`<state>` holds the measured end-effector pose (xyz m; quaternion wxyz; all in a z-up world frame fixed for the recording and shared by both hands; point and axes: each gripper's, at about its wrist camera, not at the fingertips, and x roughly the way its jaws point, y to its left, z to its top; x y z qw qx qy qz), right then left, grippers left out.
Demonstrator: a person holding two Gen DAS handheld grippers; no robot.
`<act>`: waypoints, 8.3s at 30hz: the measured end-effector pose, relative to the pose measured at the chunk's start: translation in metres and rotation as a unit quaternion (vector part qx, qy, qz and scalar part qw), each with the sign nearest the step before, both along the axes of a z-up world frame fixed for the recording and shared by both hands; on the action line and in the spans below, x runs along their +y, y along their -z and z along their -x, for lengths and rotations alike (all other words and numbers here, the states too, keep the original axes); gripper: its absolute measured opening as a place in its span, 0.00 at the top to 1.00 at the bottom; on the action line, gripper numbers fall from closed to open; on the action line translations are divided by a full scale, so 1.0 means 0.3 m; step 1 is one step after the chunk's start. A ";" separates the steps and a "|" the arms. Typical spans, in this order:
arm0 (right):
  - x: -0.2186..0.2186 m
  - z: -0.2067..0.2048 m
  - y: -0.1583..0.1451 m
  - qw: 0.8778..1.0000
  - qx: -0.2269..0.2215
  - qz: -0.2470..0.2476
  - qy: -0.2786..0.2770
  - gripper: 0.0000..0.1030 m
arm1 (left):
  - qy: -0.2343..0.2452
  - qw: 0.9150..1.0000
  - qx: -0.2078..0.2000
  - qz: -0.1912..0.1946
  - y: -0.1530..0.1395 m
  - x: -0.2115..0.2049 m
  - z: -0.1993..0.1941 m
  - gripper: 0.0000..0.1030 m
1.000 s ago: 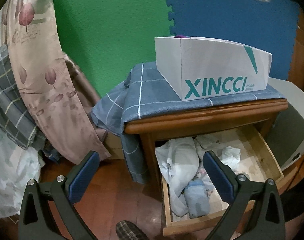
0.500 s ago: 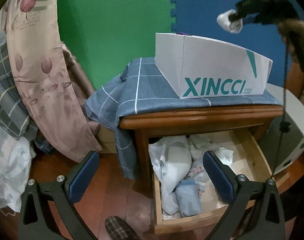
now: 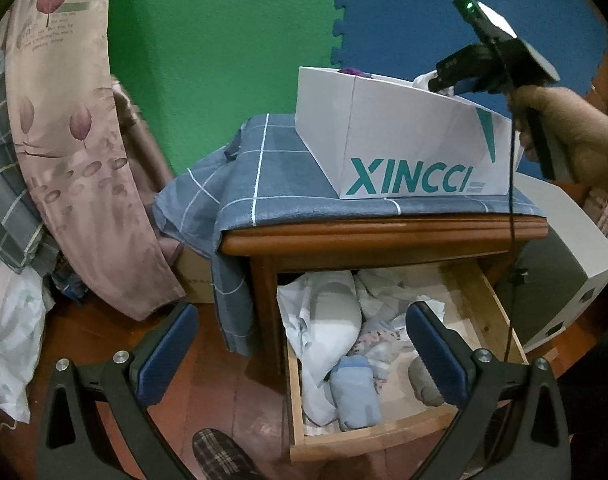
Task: Take underwear out of drawer
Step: 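Carry the white underwear with the right tool into the shoe box, then release the white underwear in the box and withdraw the right tool, then grasp the grey knit sock in the drawer with the left tool, then lift the grey sock with the left tool over the shoe box, then open the left tool to drop the grey sock into the box, then reach the right tool into the drawer and grasp the light blue sock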
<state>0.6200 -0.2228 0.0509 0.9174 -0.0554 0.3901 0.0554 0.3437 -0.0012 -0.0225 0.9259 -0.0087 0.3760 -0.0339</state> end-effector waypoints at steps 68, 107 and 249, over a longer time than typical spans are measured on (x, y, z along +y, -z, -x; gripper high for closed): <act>-0.751 0.646 0.200 0.980 -0.060 -0.176 0.073 0.18 | 0.129 0.949 0.284 -0.053 0.458 -0.647 -0.217 0.06; -0.622 0.617 0.244 0.987 -0.025 -0.158 -0.002 0.18 | 0.152 0.973 0.165 -0.054 -0.034 -0.659 -0.078 0.82; 0.078 0.692 0.617 0.936 0.269 -0.100 -0.203 0.18 | -0.079 0.993 -0.071 -0.053 -0.142 0.087 0.088 0.01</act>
